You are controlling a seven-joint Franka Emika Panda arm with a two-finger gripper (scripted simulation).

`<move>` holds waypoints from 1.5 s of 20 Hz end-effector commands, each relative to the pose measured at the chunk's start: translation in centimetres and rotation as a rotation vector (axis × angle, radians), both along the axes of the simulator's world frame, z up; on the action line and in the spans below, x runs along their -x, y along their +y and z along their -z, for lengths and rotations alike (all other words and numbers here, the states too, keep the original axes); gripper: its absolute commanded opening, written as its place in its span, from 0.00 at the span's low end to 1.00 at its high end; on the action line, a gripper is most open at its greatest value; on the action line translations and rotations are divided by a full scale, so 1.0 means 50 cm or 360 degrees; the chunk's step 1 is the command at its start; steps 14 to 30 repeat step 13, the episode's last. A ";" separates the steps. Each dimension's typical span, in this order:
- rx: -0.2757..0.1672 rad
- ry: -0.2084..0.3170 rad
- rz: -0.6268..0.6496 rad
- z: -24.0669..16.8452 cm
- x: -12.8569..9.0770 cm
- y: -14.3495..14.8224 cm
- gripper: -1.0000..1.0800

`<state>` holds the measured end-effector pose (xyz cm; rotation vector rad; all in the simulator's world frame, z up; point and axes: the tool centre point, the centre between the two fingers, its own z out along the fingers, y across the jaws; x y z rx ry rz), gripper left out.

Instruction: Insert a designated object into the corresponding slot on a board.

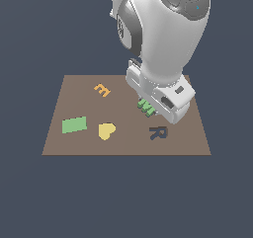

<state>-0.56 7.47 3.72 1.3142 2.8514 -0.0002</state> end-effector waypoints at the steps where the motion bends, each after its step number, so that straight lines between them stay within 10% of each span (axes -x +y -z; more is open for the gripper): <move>1: 0.0000 0.0001 0.0001 0.010 0.001 0.000 0.00; 3: 0.0000 0.0001 0.0001 0.013 0.001 0.000 0.00; 4: 0.0000 0.0001 0.0001 0.013 0.001 0.000 0.96; 30: 0.0000 0.0001 0.0001 0.013 0.001 0.000 0.96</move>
